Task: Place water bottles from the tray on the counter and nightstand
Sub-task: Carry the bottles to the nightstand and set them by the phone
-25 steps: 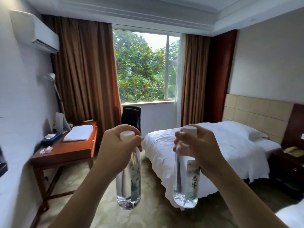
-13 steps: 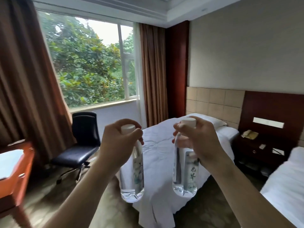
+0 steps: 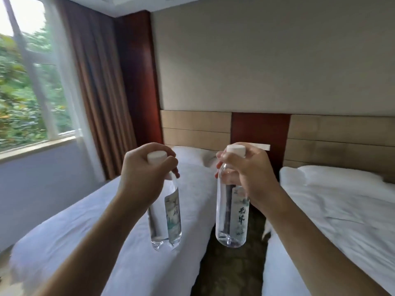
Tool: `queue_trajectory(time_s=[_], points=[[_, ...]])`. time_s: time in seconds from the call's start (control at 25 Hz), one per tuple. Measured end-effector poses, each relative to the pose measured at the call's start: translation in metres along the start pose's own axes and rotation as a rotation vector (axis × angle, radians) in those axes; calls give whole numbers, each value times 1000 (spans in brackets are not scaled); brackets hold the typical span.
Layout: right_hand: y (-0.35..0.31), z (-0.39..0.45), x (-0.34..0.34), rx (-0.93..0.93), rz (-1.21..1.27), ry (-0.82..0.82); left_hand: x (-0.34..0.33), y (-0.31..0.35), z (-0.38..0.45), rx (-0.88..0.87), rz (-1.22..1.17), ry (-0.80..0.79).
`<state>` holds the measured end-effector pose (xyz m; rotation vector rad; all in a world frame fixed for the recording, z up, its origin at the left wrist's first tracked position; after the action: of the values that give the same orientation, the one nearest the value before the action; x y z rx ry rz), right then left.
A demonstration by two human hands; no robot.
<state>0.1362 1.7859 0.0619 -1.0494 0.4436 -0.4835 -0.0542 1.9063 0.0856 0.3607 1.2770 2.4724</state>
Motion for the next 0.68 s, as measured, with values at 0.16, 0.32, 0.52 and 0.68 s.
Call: queue_trajectory(time_s=[0.16,0.32,0.52,0.68], points=[[23,65,16,32,-59,133,-45,-52,88,19,-78,-145],[44,122,51,28,-126,283,-109,-82,163,-9,-160,-281],[78,187,118,56,-195,390,-204,-137,229,17,-264,-424],[124,260,187,63,-256,444,-288,-198,287,45,-279,-453]])
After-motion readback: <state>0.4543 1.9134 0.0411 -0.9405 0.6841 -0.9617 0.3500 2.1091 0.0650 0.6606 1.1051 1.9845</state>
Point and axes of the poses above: each hand's wrist, its own z-axis towards the middle knuckle, its own x-axis out of the back of the hand, y = z × x, the point moved 10 cm from there along z, towards the middle knuckle, and after that the axes turned 1 degree about -y, right-handed, at the moved point
